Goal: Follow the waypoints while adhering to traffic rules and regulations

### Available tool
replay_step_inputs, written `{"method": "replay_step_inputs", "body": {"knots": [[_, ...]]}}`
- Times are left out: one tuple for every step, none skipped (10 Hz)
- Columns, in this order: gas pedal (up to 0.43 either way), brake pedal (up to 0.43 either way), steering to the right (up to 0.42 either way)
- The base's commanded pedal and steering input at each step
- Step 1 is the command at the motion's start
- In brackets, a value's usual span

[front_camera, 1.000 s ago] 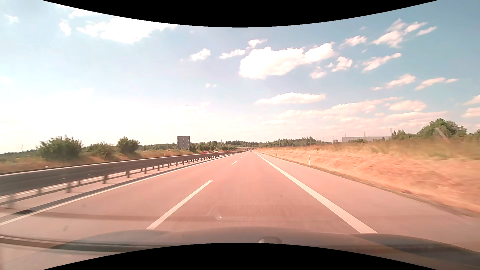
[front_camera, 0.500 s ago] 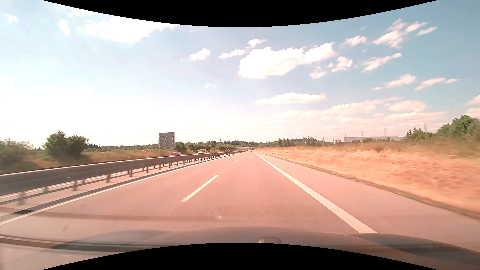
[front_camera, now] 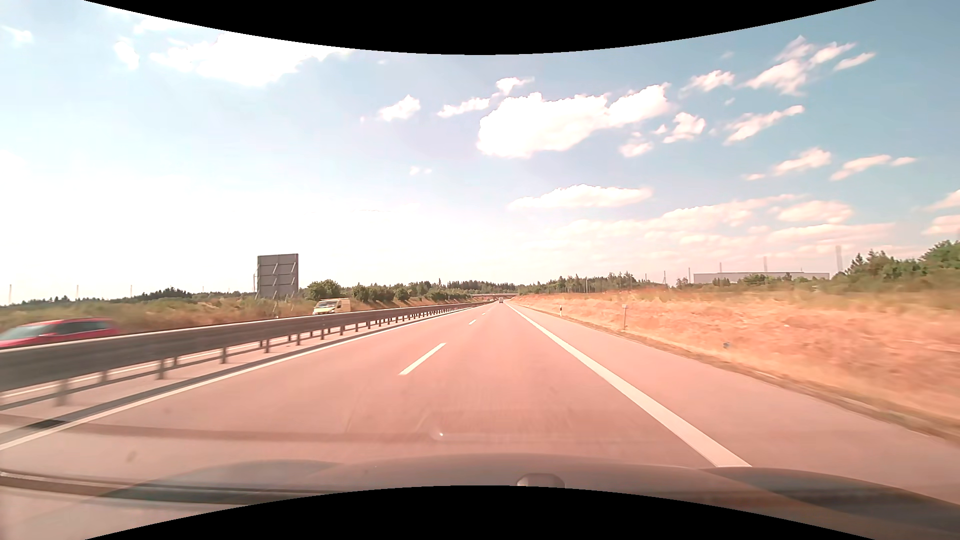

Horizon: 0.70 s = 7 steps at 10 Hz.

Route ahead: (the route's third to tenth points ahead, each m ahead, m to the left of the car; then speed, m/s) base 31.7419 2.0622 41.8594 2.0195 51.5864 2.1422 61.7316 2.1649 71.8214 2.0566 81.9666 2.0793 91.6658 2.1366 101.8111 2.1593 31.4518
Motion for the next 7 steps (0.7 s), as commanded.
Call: {"method": "replay_step_inputs", "body": {"knots": [[0.280,0.000,-0.001],[0.280,0.000,-0.001],[0.280,0.000,-0.002],[0.280,0.000,-0.002],[0.280,0.000,-0.002],[0.280,0.000,-0.002],[0.280,0.000,-0.002]]}}
